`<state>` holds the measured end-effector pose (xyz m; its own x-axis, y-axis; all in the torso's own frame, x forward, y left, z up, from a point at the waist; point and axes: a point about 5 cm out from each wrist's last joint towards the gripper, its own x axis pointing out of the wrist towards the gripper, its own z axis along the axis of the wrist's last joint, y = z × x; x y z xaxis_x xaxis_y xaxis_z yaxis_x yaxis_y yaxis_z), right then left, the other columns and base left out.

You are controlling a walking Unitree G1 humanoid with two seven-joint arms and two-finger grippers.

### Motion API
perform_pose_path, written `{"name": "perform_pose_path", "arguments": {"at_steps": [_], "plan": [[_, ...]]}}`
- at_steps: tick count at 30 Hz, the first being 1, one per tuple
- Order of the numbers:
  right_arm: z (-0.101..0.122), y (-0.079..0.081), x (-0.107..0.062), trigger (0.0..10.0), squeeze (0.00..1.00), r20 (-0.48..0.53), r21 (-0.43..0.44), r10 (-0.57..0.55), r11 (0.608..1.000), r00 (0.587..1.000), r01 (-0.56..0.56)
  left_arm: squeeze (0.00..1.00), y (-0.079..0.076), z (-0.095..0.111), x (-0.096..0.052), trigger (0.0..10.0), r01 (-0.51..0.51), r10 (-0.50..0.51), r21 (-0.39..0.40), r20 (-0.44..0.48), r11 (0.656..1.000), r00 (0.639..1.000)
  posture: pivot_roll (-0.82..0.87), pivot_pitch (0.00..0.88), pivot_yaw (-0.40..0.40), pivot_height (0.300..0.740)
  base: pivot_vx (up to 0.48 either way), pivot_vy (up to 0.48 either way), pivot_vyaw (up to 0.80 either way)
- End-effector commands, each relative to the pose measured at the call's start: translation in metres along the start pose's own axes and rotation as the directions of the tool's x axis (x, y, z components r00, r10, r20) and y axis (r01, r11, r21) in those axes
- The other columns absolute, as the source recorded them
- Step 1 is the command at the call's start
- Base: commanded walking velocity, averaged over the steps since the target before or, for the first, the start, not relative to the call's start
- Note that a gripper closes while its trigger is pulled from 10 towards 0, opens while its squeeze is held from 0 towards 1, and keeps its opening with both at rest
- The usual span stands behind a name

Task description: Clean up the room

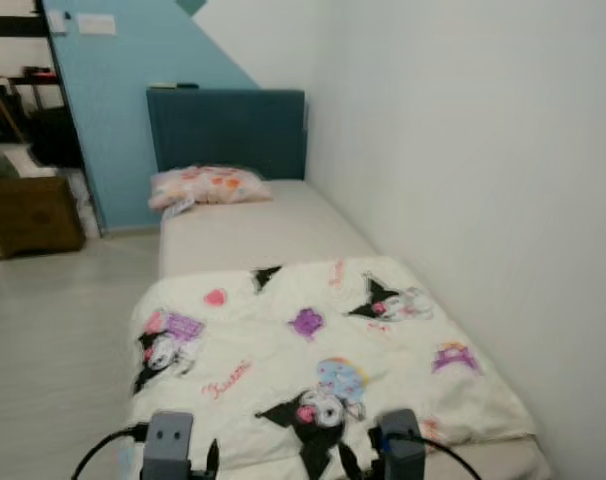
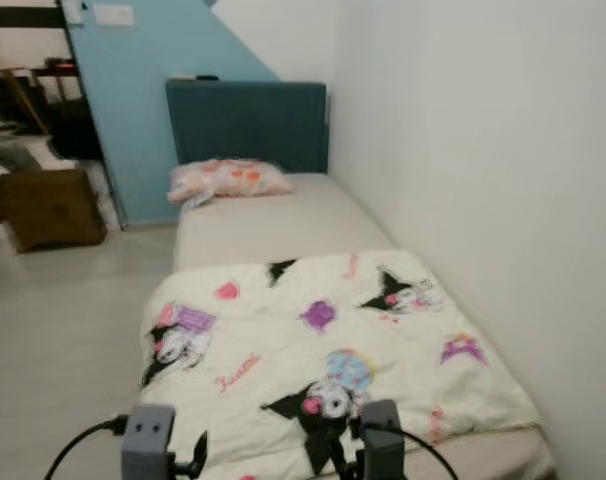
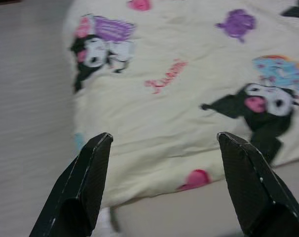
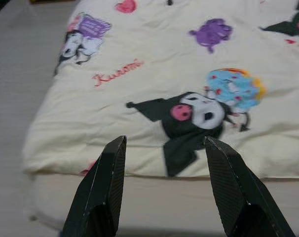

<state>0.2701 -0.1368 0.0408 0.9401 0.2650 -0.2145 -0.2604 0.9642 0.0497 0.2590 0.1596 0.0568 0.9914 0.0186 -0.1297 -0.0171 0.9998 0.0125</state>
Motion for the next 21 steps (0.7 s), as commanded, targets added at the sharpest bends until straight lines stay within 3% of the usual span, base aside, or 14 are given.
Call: {"name": "perform_pose_path", "arguments": {"at_steps": [1, 10, 21], "plan": [[-0.0074, -0.0048, -0.0047, 10.0, 0.0, -0.028, 0.003, -0.017, 1.0, 0.999, 0.017, 0.0, -0.0017, -0.0035, -0.0019, 10.0, 0.003, -0.003, 0.01, -0.008, 1.0, 1.0, 0.0, 0.127, -0.036, 0.74, 0.0, 0.0, 0.0], [-0.0043, -0.006, -0.0026, 10.0, 0.0, -0.016, -0.018, -0.015, 1.0, 1.0, 0.015, 0.0, -0.0022, -0.003, 0.0001, 10.0, -0.012, 0.012, 0.019, -0.008, 1.0, 1.0, 0.0, 0.131, -0.031, 0.74, 0.0, 0.0, 0.0], [-0.0021, -0.0056, -0.0003, 10.0, 0.0, -0.014, -0.039, -0.007, 0.999, 1.0, 0.007, 0.0, -0.0025, -0.0038, 0.0024, 10.0, -0.024, 0.024, 0.025, -0.016, 0.999, 1.0, 0.0, 0.133, -0.031, 0.74, 0.0, 0.0, 0.77]]}}
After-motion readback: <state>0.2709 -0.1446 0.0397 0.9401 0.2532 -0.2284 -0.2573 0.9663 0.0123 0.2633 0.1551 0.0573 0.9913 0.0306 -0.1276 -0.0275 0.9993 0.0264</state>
